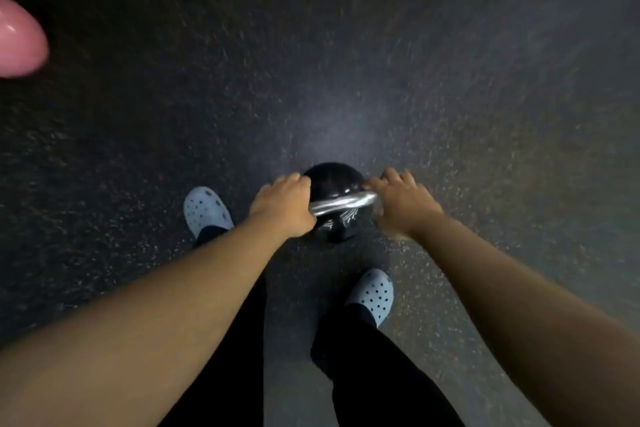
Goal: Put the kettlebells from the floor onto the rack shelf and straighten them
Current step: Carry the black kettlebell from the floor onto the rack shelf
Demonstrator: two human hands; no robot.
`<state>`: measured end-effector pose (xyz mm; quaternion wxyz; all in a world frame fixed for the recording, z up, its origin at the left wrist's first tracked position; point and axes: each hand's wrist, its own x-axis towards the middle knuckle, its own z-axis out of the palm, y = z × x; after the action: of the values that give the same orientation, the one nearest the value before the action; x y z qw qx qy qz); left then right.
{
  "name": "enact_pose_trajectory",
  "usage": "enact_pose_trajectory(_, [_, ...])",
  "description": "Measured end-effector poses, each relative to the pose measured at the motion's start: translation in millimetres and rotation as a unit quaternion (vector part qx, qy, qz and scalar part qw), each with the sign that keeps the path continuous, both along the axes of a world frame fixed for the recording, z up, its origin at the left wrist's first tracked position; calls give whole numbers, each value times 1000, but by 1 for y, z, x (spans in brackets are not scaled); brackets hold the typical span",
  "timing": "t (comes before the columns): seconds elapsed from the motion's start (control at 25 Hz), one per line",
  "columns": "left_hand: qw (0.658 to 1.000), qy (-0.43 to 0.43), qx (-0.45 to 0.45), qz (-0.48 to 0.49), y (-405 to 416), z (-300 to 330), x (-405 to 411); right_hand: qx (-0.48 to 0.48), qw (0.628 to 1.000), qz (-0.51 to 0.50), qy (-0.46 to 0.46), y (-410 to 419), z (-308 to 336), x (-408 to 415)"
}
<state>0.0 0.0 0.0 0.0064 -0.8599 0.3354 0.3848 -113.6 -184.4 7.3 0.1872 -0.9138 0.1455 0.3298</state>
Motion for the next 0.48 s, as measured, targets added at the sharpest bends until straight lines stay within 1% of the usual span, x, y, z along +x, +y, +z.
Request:
enact_pose_trajectory(0.04, [999,36,9,6,0,-21,1,8,1000,13,12,2,-24,5])
enact_pose_trajectory(0.12, [994,103,-17,19,3,-60,1,26,999,18,2,4,-59,11])
enact_pose_trajectory(0.2, [983,169,-53,45,6,-79,2,54,998,6,3,5,-75,17])
enact_pose_trajectory(0.28, [975,206,-71,42,9,-75,16,87,996,6,15,8,-72,29])
enact_pose_trajectory(0.4, [975,206,-74,48,7,-50,60,107,994,6,29,8,-42,64])
enact_pose_trajectory(0.48, [975,202,-88,34,8,-27,91,128,991,-15,30,10,-16,90])
